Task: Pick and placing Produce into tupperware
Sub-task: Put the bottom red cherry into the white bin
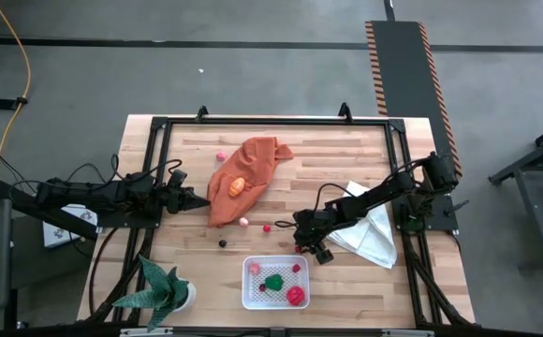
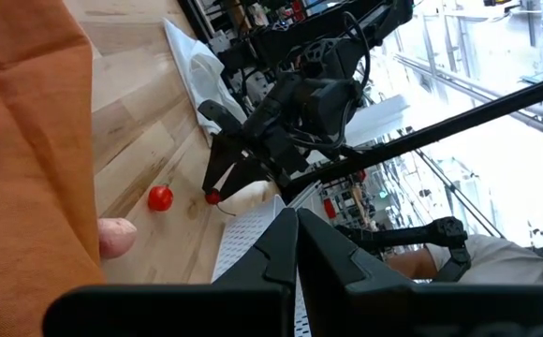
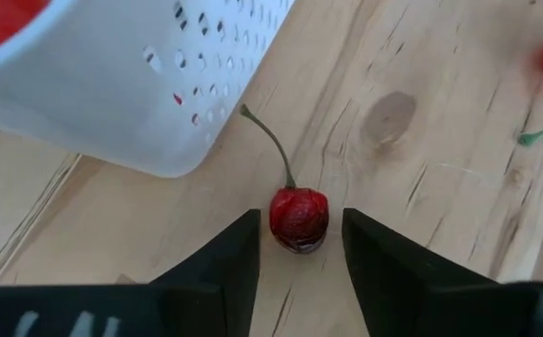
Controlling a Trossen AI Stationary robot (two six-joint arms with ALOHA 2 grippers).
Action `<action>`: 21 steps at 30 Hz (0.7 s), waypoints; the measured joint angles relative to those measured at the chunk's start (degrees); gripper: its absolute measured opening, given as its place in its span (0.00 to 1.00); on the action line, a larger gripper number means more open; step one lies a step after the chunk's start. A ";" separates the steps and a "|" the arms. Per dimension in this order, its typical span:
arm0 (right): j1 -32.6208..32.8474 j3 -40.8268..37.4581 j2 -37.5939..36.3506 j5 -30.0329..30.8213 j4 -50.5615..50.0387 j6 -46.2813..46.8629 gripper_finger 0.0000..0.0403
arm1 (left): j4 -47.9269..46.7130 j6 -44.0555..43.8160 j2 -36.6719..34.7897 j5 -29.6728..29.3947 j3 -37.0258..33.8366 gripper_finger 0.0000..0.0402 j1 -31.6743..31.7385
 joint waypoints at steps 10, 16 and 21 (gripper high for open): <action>0.00 0.00 0.00 -0.02 0.00 0.01 0.32 | 0.00 0.01 0.00 0.00 0.01 0.00 0.00; 0.00 0.00 0.00 -0.04 0.00 0.01 0.32 | 0.00 0.01 -0.01 0.00 0.00 0.00 0.00; 0.00 0.00 0.00 -0.06 0.01 -0.01 0.27 | 0.00 0.01 0.00 0.00 0.00 0.00 0.00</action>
